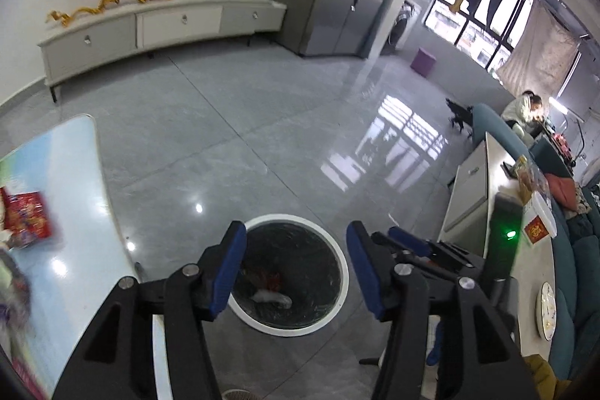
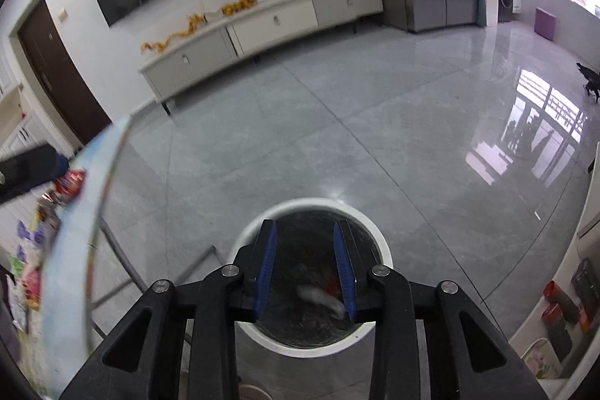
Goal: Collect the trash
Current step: 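Carry both items over the trash bin and open both tools to drop them, then grasp the white printed plastic bag with the left tool while the right tool grasps a clear bag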
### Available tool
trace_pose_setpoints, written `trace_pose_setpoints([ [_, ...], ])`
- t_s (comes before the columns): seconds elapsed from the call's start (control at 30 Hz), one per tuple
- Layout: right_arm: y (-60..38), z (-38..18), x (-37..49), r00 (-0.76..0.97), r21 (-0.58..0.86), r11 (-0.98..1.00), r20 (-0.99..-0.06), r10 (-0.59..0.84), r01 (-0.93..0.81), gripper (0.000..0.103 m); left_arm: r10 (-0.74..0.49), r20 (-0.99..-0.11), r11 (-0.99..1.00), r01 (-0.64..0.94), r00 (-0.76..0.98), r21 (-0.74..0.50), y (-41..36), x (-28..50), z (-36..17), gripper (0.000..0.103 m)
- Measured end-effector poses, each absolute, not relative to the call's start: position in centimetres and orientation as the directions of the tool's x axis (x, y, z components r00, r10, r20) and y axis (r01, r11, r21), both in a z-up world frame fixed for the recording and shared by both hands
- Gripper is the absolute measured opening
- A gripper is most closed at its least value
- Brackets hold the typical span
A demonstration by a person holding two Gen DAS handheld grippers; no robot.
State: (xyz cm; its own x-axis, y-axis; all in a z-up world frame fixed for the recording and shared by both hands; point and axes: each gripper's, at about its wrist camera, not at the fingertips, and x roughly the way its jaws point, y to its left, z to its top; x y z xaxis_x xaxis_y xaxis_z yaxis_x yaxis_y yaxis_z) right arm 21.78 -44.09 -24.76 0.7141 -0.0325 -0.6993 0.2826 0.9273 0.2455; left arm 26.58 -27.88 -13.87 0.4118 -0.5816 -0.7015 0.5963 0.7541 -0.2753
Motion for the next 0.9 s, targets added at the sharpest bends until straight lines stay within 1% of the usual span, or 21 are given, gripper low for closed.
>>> trace_pose_setpoints([
  [0.2,-41.5,-18.3,18.5,0.802,0.219,0.947,-0.594,-0.063,0.236,0.035,-0.578,-0.651,0.759,0.618,0.493,-0.205,-24.8,21.4,-9.6,0.054],
  [0.27,-40.3,-16.0,17.2,0.832,0.212,0.952,-0.551,-0.068,0.219,0.042,-0.573,-0.628,0.765,0.619,0.526,-0.179,-23.7,19.7,-8.3,0.054],
  [0.33,-39.1,-13.9,16.0,0.858,0.209,0.958,-0.510,-0.066,0.198,0.044,-0.573,-0.606,0.773,0.610,0.552,-0.175,-21.9,18.3,-7.1,0.054],
  [0.53,-34.6,-8.9,13.6,0.907,0.194,0.975,-0.420,-0.019,0.111,0.045,-0.560,-0.542,0.806,0.564,0.627,-0.180,-14.9,15.6,-4.0,0.054],
  [0.77,-29.4,-5.2,12.5,0.929,0.173,0.985,-0.365,0.056,0.009,0.045,-0.436,-0.503,0.890,0.440,0.746,-0.118,-4.2,13.1,-3.2,0.054],
  [0.9,-26.3,-4.3,13.6,0.921,0.207,0.975,-0.359,0.150,-0.078,0.045,-0.342,-0.503,0.935,0.339,0.794,-0.100,2.7,12.5,-3.6,0.054],
])
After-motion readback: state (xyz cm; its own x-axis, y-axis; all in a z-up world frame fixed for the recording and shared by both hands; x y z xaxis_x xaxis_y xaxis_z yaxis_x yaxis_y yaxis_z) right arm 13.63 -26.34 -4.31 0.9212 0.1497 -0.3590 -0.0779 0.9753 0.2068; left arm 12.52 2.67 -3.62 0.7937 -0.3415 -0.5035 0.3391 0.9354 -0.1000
